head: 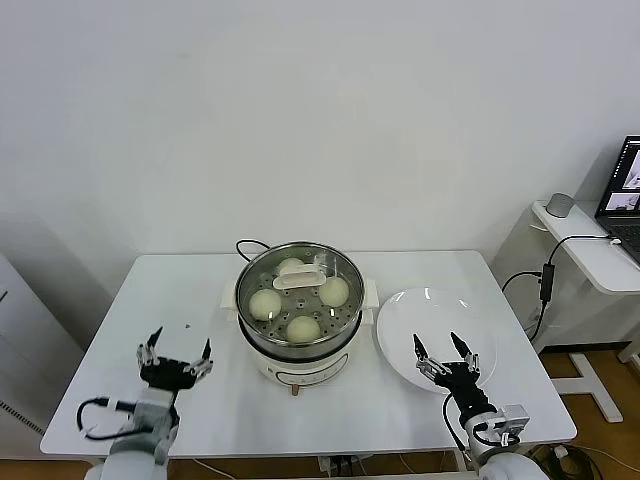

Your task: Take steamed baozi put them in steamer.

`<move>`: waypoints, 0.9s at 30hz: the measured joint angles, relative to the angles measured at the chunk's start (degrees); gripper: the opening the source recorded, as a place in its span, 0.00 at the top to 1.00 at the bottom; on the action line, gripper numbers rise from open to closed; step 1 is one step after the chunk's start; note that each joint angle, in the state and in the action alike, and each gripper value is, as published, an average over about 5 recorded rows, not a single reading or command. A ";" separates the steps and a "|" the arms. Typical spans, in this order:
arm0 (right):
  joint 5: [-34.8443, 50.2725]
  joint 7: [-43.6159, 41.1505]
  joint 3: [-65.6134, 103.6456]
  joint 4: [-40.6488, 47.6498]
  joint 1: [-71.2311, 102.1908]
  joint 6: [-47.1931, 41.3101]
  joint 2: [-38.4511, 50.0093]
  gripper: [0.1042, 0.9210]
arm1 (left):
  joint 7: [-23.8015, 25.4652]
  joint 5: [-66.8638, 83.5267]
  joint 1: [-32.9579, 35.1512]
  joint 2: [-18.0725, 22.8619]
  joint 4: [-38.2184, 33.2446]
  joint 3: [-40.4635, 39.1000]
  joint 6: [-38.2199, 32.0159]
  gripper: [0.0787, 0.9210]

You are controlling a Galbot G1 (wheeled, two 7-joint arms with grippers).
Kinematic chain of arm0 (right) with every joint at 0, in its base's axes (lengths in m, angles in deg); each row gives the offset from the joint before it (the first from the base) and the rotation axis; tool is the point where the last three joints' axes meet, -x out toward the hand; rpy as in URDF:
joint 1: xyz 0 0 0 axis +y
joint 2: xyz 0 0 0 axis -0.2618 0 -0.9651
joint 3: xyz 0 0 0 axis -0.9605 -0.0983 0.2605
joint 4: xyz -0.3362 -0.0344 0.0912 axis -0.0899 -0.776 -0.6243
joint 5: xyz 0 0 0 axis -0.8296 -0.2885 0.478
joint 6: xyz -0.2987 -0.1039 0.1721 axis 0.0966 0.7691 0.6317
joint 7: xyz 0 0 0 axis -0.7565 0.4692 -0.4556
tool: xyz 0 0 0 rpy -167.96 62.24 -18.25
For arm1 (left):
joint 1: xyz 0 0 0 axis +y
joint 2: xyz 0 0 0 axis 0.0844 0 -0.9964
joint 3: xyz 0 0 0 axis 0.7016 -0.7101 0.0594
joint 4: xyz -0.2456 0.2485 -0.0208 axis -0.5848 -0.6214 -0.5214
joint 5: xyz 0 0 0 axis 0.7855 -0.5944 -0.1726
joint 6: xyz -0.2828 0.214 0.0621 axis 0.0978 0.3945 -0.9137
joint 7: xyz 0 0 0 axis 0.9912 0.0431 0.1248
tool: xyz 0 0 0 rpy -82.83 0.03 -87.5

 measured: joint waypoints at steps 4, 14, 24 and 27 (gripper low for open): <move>-0.25 0.51 0.13 -0.76 0.64 -0.24 -0.06 0.12 | 0.08 4.44 3.11 0.28 0.09 1.01 -3.89 0.12; -0.71 0.96 0.54 -1.85 1.98 -0.52 -0.08 0.12 | -1.65 9.47 7.52 0.90 0.78 1.63 -11.57 0.12; -1.43 -0.25 0.80 -2.05 2.94 -0.08 0.46 0.12 | -3.96 11.60 10.41 1.23 0.87 0.78 -16.58 0.12; -1.70 -0.67 0.96 -2.36 3.45 0.00 0.59 0.12 | -4.33 11.92 10.77 1.23 0.83 0.69 -17.32 0.12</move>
